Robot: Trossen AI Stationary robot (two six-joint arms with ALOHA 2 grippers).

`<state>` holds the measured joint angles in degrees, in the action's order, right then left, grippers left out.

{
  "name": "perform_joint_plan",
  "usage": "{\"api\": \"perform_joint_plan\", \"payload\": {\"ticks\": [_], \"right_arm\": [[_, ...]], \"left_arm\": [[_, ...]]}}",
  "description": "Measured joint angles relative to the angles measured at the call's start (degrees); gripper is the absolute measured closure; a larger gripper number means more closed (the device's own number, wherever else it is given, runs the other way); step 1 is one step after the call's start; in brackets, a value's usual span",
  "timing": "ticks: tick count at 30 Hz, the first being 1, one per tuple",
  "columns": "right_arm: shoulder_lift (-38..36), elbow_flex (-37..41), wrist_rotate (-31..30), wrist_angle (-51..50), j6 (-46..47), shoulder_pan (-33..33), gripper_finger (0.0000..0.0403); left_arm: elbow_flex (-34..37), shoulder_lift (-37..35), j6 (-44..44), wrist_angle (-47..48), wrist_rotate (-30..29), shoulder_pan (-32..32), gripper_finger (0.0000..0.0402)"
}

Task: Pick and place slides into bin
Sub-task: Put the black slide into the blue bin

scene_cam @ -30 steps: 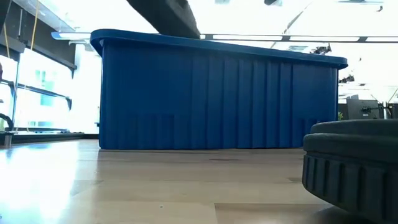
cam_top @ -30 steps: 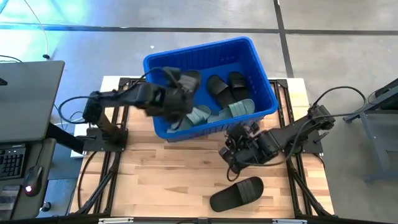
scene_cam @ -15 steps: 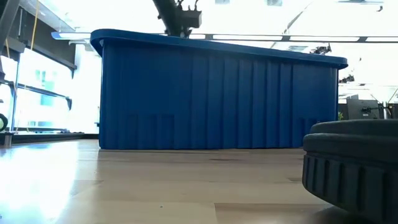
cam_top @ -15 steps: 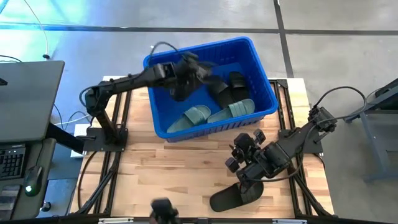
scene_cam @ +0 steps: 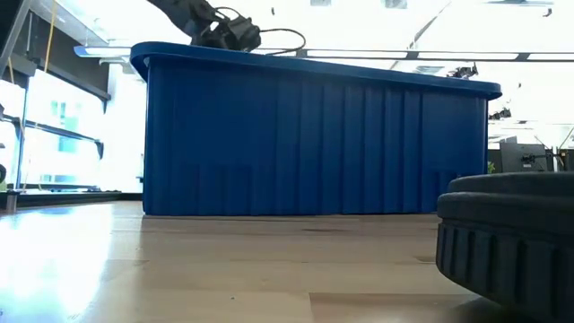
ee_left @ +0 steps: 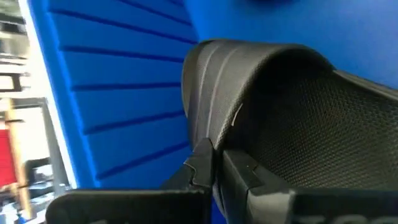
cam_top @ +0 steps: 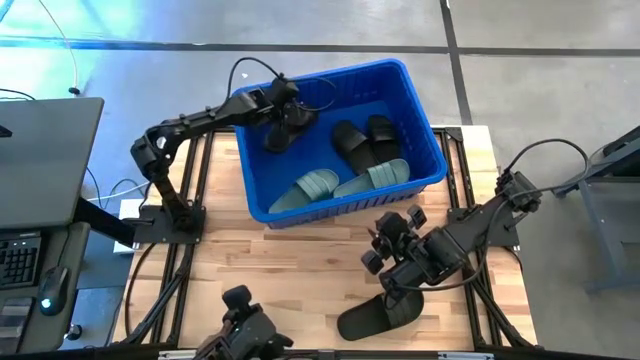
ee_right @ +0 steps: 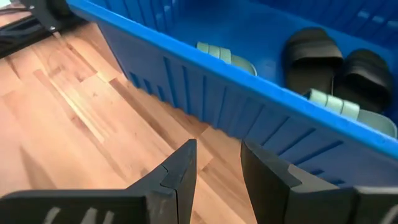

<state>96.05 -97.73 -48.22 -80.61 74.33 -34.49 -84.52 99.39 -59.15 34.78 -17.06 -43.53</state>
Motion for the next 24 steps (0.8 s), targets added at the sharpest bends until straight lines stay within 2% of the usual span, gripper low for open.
{"api": "perform_joint_plan", "payload": {"ticks": [3, 8, 16, 24], "right_arm": [[0.00, 0.00, -0.16, 0.02, -1.08, 0.81, 0.0288], [0.00, 0.00, 0.42, -0.14, -1.26, 1.98, 0.0288], [0.00, 0.00, 0.48, -0.19, -4.35, 2.37, 0.0288], [0.00, 0.00, 1.08, 0.04, -3.82, 2.37, 0.0288]], "left_arm": [[3.35, -0.04, -2.14, -4.97, -0.13, -0.02, 0.0401], [8.26, 0.05, -3.45, -7.89, -0.47, 0.04, 0.0392], [12.03, 0.09, -3.13, -7.02, -6.24, 0.00, 0.0356], [11.98, 0.11, 0.52, 0.24, -6.68, 0.02, 0.0309]]}}
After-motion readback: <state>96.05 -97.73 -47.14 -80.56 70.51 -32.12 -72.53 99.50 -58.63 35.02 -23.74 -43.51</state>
